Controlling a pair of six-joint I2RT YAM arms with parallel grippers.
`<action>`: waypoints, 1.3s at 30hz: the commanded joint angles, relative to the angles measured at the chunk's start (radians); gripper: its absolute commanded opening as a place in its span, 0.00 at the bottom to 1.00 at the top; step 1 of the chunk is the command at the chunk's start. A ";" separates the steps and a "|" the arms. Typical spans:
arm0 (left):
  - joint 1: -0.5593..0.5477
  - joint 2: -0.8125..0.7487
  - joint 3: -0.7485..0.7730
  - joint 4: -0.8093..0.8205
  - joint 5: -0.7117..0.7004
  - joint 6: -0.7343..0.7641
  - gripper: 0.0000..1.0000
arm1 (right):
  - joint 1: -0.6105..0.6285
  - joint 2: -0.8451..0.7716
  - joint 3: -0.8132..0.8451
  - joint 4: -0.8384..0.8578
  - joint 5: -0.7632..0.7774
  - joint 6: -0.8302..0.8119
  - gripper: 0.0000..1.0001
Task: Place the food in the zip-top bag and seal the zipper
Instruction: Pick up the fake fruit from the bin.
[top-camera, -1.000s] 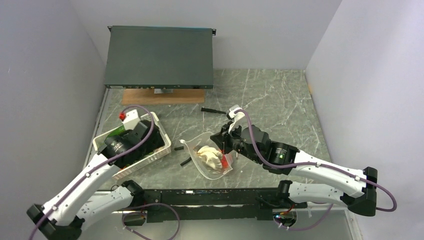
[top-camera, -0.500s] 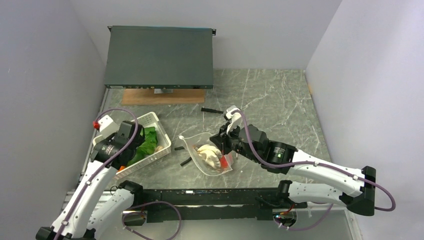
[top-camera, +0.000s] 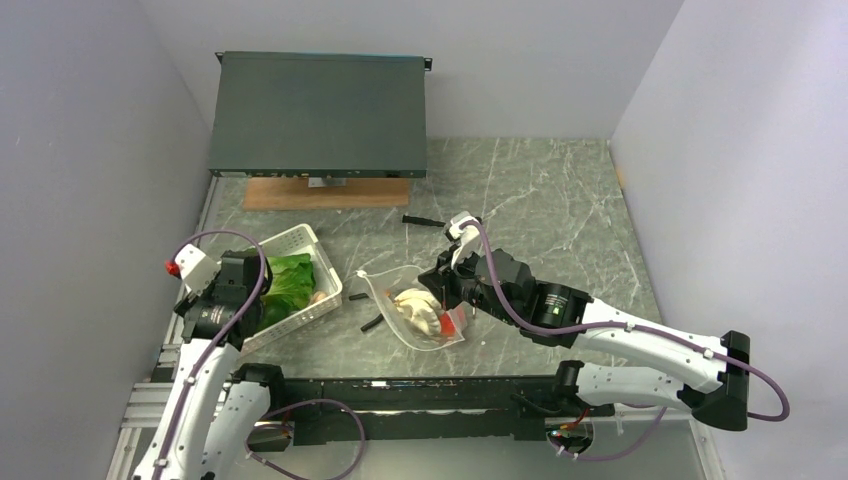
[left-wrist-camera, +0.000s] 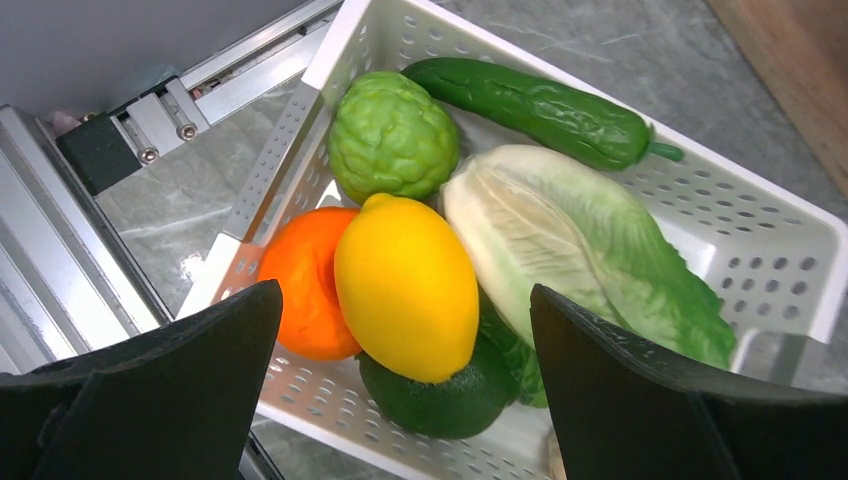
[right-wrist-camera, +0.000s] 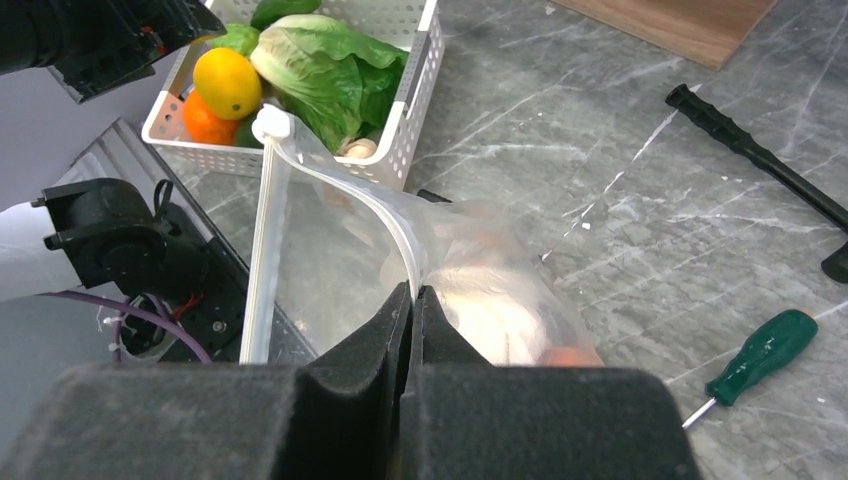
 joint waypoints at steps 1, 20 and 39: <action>0.048 0.036 -0.030 0.081 0.026 0.051 1.00 | -0.004 -0.018 0.016 0.036 0.007 -0.010 0.00; 0.079 -0.040 -0.156 0.125 -0.010 -0.100 0.80 | -0.016 0.003 0.033 0.024 0.008 -0.037 0.00; 0.079 0.013 -0.206 0.189 -0.002 -0.093 0.93 | -0.019 0.015 0.038 0.030 -0.022 -0.032 0.00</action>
